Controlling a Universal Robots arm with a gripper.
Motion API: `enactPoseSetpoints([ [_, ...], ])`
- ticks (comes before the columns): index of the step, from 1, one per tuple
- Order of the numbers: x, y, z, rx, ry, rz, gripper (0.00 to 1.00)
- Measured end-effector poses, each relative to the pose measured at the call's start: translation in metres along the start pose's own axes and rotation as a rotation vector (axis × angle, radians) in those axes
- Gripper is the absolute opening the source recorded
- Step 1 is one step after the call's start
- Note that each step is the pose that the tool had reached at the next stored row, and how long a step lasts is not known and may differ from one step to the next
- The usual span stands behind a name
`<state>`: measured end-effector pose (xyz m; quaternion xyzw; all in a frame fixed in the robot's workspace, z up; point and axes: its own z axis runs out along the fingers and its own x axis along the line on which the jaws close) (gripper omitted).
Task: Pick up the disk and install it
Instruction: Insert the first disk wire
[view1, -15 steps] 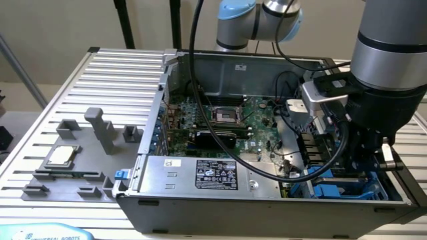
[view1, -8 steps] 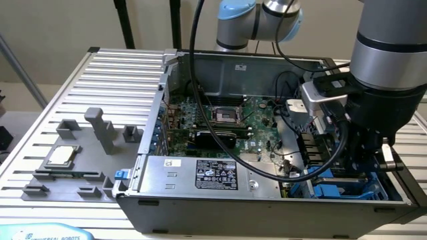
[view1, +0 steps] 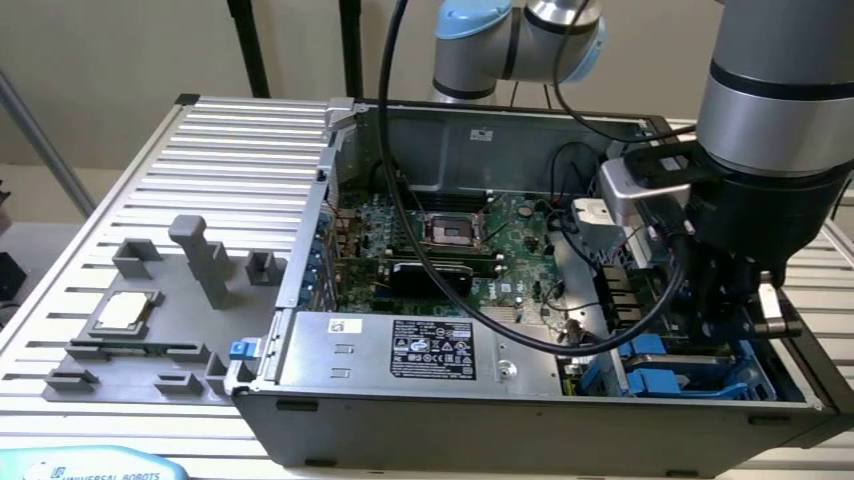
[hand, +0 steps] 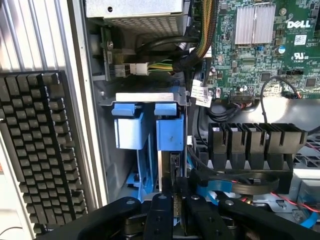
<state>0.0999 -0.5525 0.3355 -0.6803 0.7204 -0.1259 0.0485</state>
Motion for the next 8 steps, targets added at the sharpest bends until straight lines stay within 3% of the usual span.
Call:
enactPoseSetpoints([
  [4,-0.0001,-0.0001,0.0,-0.003,0.0087,0.03,0.16],
  [8,-0.0019,0.0,-0.0002,-0.0048,0.0135,0.046,0.16],
])
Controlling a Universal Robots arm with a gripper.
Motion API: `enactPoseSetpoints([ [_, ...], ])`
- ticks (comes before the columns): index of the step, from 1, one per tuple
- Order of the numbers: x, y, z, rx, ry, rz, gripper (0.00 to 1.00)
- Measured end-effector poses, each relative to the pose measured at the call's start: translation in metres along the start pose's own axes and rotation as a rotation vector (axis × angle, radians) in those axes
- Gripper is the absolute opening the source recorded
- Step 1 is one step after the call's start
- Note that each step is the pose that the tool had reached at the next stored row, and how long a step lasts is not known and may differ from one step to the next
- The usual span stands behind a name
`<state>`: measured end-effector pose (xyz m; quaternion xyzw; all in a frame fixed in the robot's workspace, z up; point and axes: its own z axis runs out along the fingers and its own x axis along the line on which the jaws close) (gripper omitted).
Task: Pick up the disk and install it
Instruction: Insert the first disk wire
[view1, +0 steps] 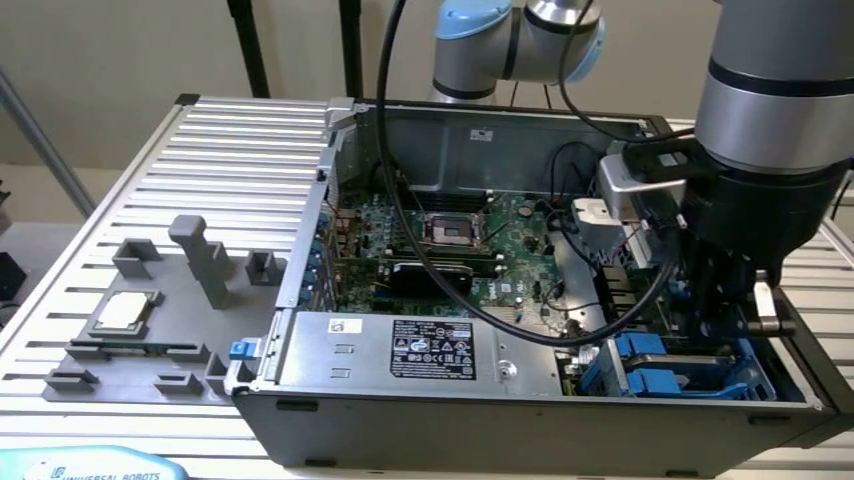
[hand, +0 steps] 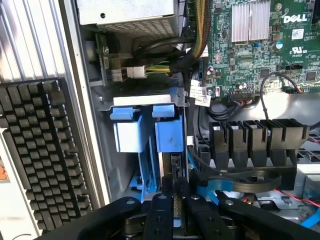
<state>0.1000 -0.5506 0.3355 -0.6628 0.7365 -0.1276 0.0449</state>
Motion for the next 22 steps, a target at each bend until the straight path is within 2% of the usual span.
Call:
enactPoseSetpoints([
  [6,-0.0034,0.0,-0.0002,-0.001,0.0046,0.011,0.16],
  [11,-0.0044,-0.002,0.0002,-0.0015,0.0116,0.019,0.16],
  [22,-0.0054,-0.0017,0.0019,-0.0022,0.014,0.026,0.16],
])
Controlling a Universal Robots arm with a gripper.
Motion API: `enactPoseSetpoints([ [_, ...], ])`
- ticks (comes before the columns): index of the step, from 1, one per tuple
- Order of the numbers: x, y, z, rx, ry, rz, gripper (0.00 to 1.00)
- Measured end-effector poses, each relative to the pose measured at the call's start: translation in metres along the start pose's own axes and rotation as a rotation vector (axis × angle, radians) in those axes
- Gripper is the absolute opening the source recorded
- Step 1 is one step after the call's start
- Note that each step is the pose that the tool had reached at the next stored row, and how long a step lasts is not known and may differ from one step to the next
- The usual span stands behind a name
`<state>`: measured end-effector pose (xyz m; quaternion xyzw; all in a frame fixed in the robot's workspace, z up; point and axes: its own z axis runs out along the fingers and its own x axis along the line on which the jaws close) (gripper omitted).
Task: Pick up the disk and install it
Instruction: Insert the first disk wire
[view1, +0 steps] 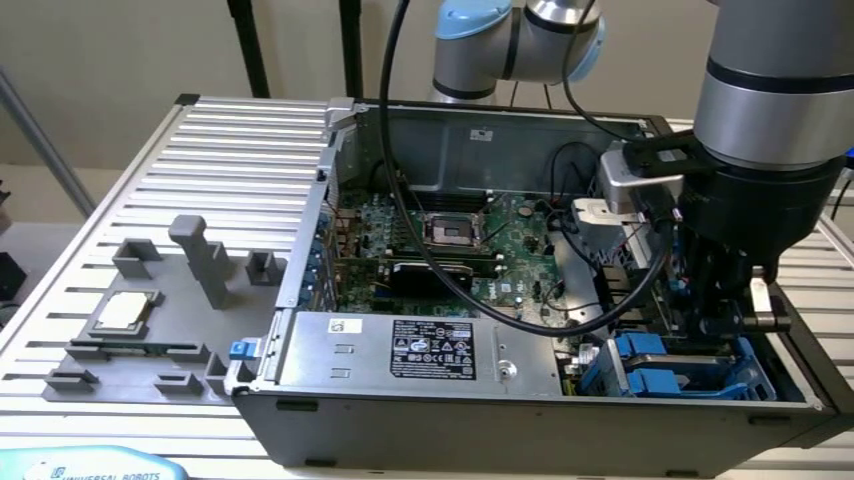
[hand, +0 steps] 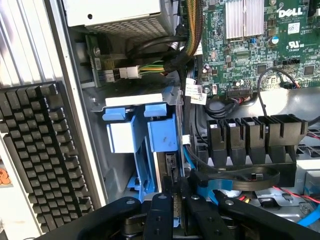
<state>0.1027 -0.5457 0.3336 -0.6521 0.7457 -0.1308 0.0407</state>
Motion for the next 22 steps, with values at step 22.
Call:
enactPoseSetpoints([
  [22,0.0002,-0.0007,-0.002,0.0005,0.0001,0.001,0.24],
])
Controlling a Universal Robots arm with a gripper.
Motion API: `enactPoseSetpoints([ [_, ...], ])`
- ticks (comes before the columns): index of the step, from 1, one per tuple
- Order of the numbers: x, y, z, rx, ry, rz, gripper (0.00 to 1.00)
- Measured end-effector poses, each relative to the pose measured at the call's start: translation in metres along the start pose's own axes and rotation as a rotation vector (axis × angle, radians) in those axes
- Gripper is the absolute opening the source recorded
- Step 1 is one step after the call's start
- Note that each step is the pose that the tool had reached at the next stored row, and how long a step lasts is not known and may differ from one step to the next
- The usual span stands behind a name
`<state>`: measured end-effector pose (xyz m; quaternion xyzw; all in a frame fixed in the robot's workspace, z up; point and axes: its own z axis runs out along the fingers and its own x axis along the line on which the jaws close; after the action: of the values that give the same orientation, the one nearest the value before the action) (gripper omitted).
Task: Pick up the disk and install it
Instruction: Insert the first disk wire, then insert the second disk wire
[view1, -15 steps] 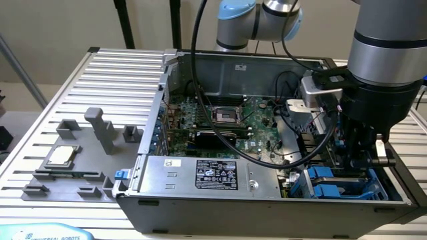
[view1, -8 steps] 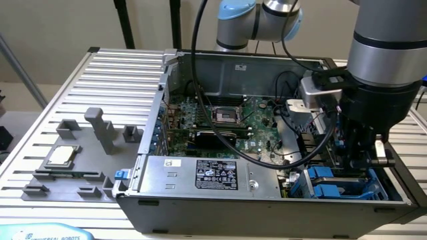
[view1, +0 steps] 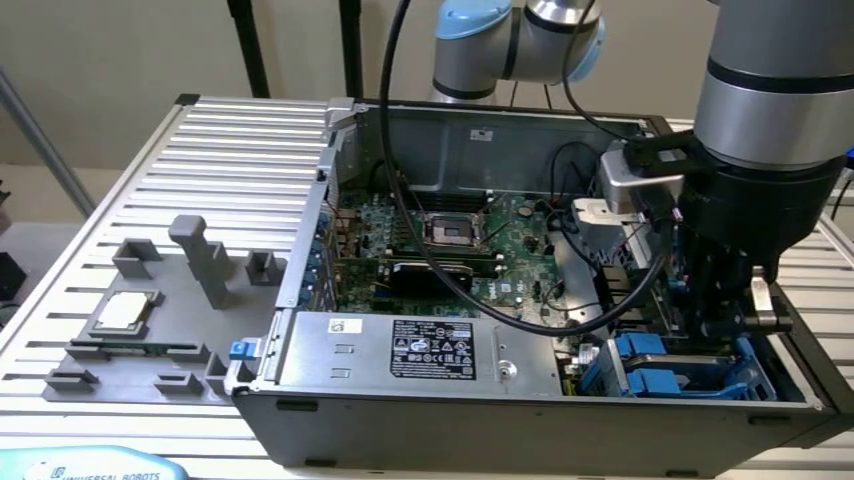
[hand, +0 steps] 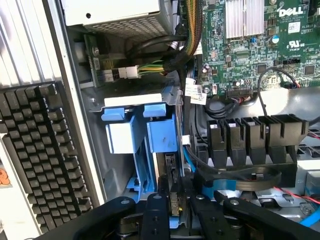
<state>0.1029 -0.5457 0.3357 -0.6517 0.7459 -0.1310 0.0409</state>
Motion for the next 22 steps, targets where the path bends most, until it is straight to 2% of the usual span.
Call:
enactPoseSetpoints([
  [3,0.002,-0.004,-0.0154,0.0,0.0,0.0,0.24],
  [9,0.004,-0.0096,-0.0353,-0.0018,0.0,0.0,0.24],
  [11,0.004,-0.0109,-0.04,-0.0053,0.0004,-0.001,0.24],
  [12,0.004,-0.0111,-0.0409,-0.0106,0.001,-0.002,0.24],
  [16,0.002,-0.0111,-0.0429,-0.0421,0.0043,-0.007,0.24],
  [20,-0.001,-0.0115,-0.0456,-0.0667,0.0068,-0.013,0.24],
  [22,-0.002,-0.0133,-0.0454,-0.0765,0.0074,-0.014,0.24],
])
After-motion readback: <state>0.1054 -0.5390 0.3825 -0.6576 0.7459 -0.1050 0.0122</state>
